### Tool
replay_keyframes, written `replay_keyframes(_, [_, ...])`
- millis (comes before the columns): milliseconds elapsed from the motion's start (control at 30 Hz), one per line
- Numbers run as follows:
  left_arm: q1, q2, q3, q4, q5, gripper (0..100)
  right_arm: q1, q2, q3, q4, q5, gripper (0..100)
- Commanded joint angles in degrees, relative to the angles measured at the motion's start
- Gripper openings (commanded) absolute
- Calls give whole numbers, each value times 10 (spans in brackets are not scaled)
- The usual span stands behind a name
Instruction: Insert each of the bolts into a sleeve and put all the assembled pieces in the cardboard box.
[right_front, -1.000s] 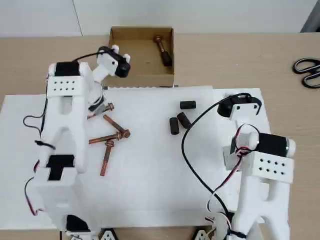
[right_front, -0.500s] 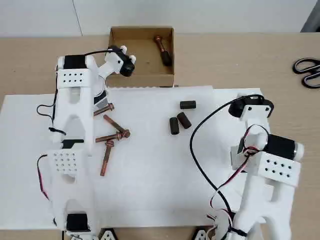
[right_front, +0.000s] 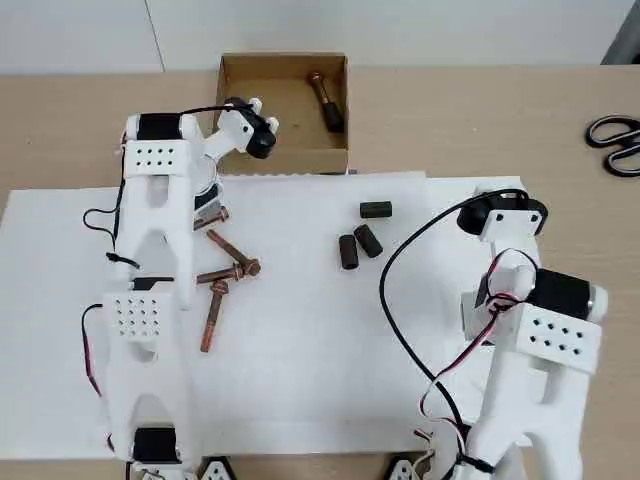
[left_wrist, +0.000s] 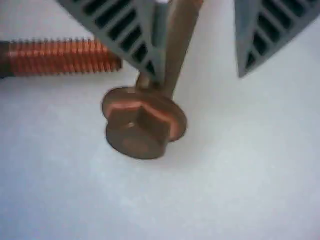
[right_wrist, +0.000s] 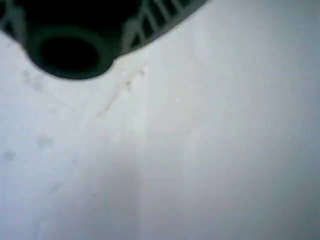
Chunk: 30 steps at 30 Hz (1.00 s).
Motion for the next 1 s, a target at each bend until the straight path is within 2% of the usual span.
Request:
replay_keyframes(0, [6,-4,-20,17,-1,98,6,-9,-4,-8,5,4])
replay_keyframes(200, [11,-7,-21,17,0,97,5,-9,-4,-9,5,4])
replay_keyframes(400, [10,-78,-16,17,6,95,3,-9,-4,-24,5,4])
replay_keyframes(667, [17,-149,119,12,5,94,3,-9,-4,-29,5,4])
replay_keyframes(967, [18,-116,145,-54,5,94,3,-9,-4,-29,5,4])
